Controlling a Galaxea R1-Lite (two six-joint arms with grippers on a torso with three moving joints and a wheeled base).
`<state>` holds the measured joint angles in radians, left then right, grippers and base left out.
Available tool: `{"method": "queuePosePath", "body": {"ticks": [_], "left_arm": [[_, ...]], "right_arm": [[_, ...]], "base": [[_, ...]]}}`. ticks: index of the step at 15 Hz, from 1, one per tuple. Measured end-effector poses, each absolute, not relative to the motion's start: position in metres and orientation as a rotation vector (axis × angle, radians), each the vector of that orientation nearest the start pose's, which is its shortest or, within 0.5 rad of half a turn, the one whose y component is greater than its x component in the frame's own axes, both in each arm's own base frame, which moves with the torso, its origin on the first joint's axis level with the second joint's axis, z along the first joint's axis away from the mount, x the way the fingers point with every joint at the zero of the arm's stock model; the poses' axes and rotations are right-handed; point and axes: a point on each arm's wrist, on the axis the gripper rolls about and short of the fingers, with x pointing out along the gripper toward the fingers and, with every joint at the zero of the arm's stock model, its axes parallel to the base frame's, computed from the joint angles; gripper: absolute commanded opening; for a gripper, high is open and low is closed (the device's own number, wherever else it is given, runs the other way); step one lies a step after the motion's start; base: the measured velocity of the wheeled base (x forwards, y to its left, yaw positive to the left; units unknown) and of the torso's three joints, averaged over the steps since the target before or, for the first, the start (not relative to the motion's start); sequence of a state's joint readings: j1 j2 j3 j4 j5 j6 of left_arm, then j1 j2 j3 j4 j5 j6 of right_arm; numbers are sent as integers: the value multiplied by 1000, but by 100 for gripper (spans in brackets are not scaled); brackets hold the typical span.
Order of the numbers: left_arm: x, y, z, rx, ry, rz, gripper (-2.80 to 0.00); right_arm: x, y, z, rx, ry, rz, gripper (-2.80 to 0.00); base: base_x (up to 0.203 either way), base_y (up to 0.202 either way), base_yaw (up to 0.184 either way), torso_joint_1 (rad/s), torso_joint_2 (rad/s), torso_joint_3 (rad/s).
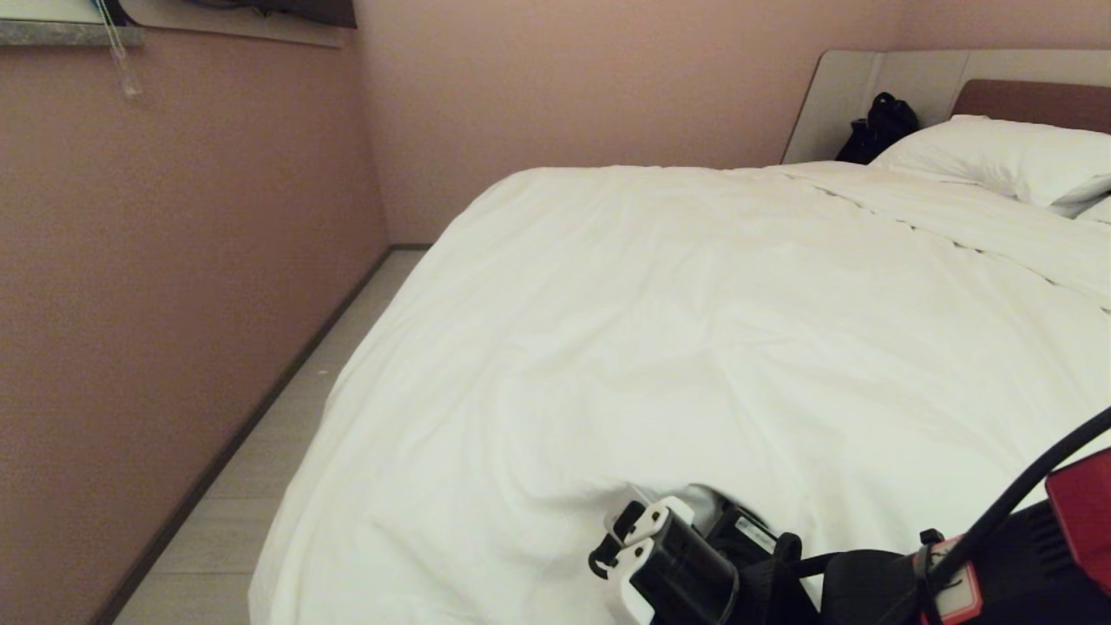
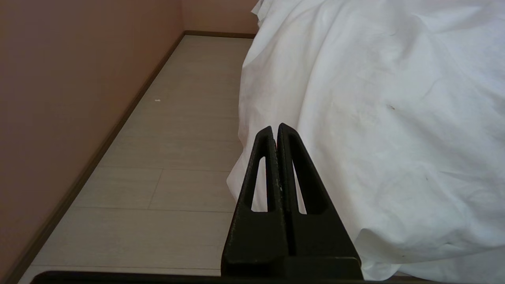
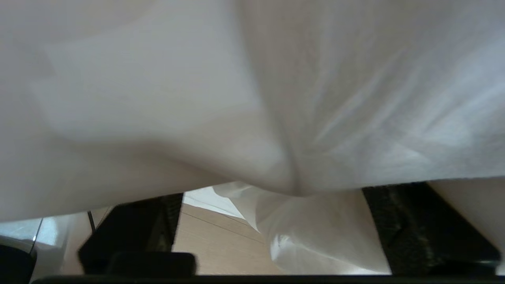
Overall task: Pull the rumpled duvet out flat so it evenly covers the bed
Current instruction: Flatten the corners of the folded blanket
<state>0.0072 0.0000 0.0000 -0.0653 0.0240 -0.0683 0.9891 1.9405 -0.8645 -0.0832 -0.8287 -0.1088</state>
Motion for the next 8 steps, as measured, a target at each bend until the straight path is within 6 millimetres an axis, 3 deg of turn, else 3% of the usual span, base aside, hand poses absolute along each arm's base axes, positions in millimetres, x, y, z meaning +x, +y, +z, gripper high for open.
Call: {"method": "queuePosePath", "body": {"ticks": [7, 8], "left_arm": [[-23, 0, 82, -69, -66, 29, -280], [-23, 0, 82, -69, -66, 29, -280]], "right_arm": [[188, 253, 83, -875, 602, 181, 0], [188, 253, 83, -874, 603, 182, -280]], "base": [[0, 0, 0, 0, 0, 0], [0, 0, 0, 0, 0, 0]]}}
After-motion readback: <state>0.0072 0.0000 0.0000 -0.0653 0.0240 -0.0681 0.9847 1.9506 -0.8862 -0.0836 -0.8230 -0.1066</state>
